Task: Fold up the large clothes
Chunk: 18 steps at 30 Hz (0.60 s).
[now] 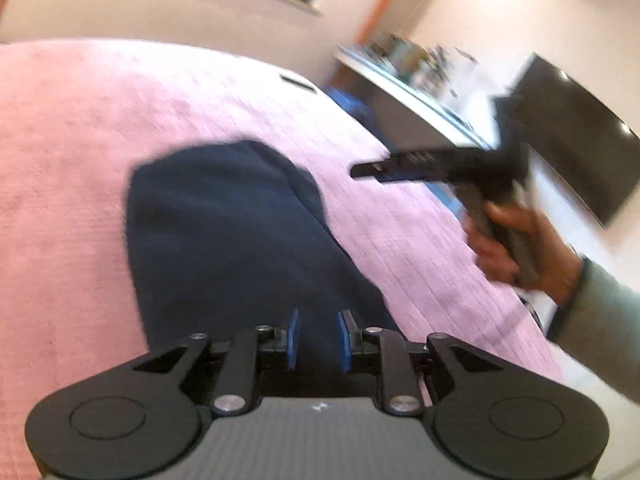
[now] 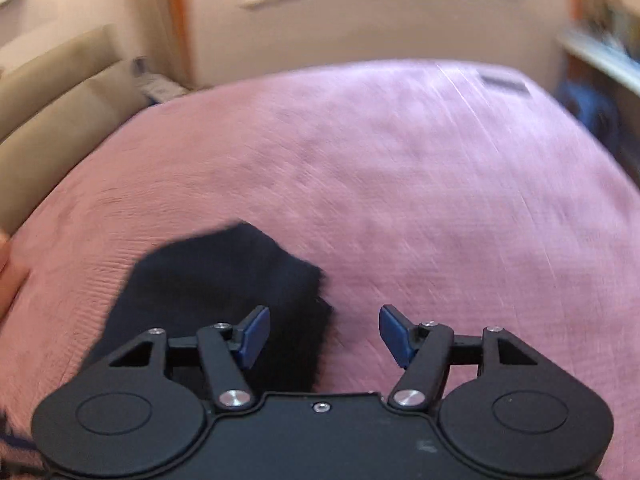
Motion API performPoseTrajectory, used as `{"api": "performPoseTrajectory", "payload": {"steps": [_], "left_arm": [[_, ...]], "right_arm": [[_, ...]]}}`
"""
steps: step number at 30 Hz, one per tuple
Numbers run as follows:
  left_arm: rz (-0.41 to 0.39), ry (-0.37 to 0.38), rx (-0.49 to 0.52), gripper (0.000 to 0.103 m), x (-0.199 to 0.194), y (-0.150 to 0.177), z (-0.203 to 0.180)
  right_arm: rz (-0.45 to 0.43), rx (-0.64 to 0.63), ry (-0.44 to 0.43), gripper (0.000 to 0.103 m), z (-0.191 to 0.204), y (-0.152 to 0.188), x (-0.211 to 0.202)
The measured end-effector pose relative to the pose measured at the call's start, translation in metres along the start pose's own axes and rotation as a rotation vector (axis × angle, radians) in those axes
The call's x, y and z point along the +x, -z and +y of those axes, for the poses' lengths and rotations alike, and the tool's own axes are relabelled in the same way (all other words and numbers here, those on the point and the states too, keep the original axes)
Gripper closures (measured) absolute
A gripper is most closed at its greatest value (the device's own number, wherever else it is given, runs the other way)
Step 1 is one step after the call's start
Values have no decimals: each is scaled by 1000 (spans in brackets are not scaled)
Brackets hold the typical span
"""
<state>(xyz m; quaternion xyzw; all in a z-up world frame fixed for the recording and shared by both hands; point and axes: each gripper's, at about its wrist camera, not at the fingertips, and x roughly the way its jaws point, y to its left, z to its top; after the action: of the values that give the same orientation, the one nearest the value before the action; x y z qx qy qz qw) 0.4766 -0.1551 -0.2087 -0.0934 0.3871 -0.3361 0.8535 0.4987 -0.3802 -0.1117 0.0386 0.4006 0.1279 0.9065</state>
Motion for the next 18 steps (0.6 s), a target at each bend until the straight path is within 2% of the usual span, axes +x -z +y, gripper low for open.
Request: {"api": "performPoseTrajectory", "payload": {"steps": [2, 3, 4, 5, 6, 7, 8, 10, 12, 13, 14, 15, 16, 18], "left_arm": [[-26, -37, -27, 83, 15, -10, 11], [-23, -34, -39, 83, 25, -11, 16], [3, -23, -53, 83, 33, -11, 19], [51, -7, -67, 80, 32, -12, 30], [92, -8, -77, 80, 40, -11, 35], [110, -14, -93, 80, 45, -12, 37], [101, -8, -113, 80, 49, -14, 39], [89, 3, -129, 81, 49, -11, 40], [75, -18, -114, 81, 43, -3, 41], [74, -23, -112, 81, 31, -1, 43], [77, -18, -120, 81, 27, 0, 46], [78, -8, -134, 82, 23, 2, 50], [76, 4, -153, 82, 16, 3, 54], [71, 19, -187, 85, 9, 7, 61]], "right_arm": [[-41, -98, -30, 35, 30, -8, 5], [-53, -142, -51, 44, 44, -11, 11], [-52, -185, -79, 59, 57, -14, 22], [-48, -221, -100, 65, 69, -16, 34], [-49, -250, -108, 67, 79, -17, 46], [-62, -281, -157, 68, 94, -14, 71], [-62, -281, -157, 68, 94, -14, 71], [-55, -301, -209, 70, 102, -9, 98], [-25, -379, -146, 71, 107, -1, 133], [-30, -414, -84, 72, 100, 4, 157], [-30, -414, -84, 72, 100, 4, 157], [-39, -424, -30, 72, 94, 5, 165], [-29, -417, 45, 67, 82, 5, 175], [27, -307, 69, 69, 48, 0, 188]]}}
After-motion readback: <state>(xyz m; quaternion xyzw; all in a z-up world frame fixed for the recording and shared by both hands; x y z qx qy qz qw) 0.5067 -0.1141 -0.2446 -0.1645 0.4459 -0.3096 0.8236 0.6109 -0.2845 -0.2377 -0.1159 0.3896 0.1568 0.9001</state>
